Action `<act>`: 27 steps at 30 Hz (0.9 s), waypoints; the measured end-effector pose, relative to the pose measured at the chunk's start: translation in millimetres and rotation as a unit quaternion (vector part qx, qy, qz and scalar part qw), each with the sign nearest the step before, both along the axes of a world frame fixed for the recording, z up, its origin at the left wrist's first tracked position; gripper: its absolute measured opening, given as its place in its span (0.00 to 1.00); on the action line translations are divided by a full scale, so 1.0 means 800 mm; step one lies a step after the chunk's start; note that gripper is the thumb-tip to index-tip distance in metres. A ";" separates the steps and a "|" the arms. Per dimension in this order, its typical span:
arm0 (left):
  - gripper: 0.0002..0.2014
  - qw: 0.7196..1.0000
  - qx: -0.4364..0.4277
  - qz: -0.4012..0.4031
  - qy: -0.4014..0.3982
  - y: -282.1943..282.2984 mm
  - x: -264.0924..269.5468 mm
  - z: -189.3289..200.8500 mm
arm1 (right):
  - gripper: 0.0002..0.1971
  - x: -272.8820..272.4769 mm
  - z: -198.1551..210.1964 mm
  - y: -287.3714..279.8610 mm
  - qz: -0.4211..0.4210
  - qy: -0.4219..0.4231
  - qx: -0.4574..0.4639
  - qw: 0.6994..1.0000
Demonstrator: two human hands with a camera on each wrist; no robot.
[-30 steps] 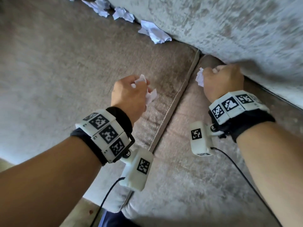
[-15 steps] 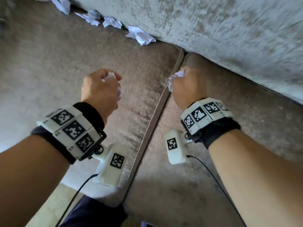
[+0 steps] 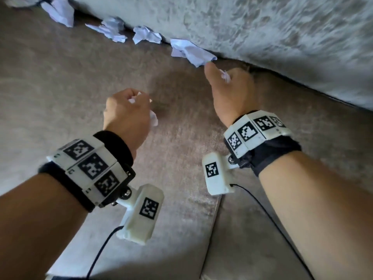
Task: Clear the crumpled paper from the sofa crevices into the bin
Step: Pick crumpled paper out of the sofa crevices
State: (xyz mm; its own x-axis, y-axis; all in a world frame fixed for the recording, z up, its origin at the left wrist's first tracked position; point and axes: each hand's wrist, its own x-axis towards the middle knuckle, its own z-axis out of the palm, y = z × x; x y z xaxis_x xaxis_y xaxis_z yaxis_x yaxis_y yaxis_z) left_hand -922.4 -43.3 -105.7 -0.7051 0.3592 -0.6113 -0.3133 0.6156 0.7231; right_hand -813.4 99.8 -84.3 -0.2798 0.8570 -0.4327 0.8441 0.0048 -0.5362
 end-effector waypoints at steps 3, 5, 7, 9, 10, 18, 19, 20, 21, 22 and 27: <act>0.13 0.998 -0.030 -0.044 0.013 -0.038 -0.043 -0.001 | 0.25 -0.040 -0.015 -0.011 -0.056 0.001 0.028 0.998; 0.14 0.997 -0.048 -0.054 0.032 -0.062 -0.076 0.001 | 0.18 -0.061 -0.021 -0.019 -0.061 -0.011 0.049 0.997; 0.15 0.996 -0.056 -0.053 0.041 -0.077 -0.105 0.002 | 0.20 -0.078 -0.024 -0.026 -0.054 -0.024 0.063 0.996; 0.14 0.996 -0.057 -0.054 0.043 -0.082 -0.126 0.005 | 0.20 -0.097 -0.029 -0.027 -0.030 -0.038 0.060 0.997; 0.13 0.996 -0.054 -0.058 0.045 -0.081 -0.134 0.006 | 0.19 -0.104 -0.034 -0.025 -0.017 -0.055 0.051 0.997; 0.13 0.993 -0.055 -0.069 0.076 -0.051 -0.149 -0.024 | 0.20 -0.108 -0.067 -0.006 -0.049 -0.047 0.055 0.996; 0.13 0.993 -0.054 -0.069 0.078 -0.048 -0.145 -0.025 | 0.18 -0.106 -0.070 -0.004 -0.059 -0.042 0.061 0.996; 0.13 0.993 -0.054 -0.071 0.077 -0.046 -0.141 -0.025 | 0.17 -0.105 -0.070 -0.003 -0.063 -0.040 0.069 0.995; 0.13 0.993 -0.056 -0.073 0.075 -0.043 -0.140 -0.025 | 0.15 -0.104 -0.070 -0.003 -0.062 -0.043 0.074 0.994; 0.13 0.993 -0.058 -0.073 0.074 -0.040 -0.139 -0.024 | 0.14 -0.106 -0.068 -0.003 -0.057 -0.043 0.083 0.994; 0.12 0.995 -0.058 -0.068 0.052 -0.002 -0.152 -0.019 | 0.12 -0.107 -0.058 0.005 -0.068 -0.041 0.081 0.994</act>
